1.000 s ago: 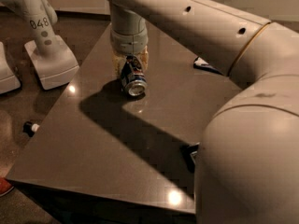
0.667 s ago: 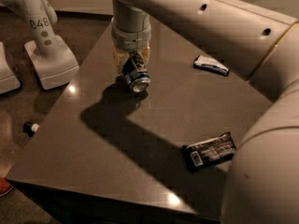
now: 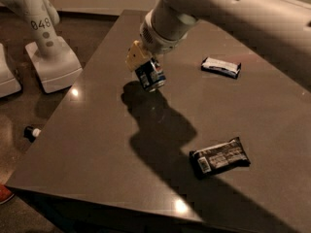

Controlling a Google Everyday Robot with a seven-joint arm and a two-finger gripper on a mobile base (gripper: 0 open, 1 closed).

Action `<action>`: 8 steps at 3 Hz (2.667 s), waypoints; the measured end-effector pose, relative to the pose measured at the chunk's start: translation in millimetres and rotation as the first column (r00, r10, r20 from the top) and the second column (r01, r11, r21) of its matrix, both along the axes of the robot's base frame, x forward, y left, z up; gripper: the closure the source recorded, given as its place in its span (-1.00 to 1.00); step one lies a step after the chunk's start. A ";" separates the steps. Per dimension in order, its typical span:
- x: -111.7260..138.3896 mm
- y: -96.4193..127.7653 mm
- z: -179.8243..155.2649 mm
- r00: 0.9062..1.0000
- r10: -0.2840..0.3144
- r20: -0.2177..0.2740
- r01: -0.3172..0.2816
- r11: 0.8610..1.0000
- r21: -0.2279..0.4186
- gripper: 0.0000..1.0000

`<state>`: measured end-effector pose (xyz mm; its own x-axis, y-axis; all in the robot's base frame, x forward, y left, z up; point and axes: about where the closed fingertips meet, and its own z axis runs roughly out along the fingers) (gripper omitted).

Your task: Place pepsi can upright

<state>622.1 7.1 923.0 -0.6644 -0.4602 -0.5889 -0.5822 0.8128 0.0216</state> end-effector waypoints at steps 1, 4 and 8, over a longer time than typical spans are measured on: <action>-8.7 -7.5 3.9 0.992 0.071 0.104 -0.081 0.992 0.099 1.00; 9.3 -21.8 34.0 0.865 0.051 0.499 -0.300 0.849 0.435 1.00; 20.1 -58.7 7.1 0.737 0.047 0.675 -0.339 0.888 0.309 1.00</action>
Offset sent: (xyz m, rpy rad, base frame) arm -0.0028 -0.0216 0.0420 0.4290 -0.6116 0.2827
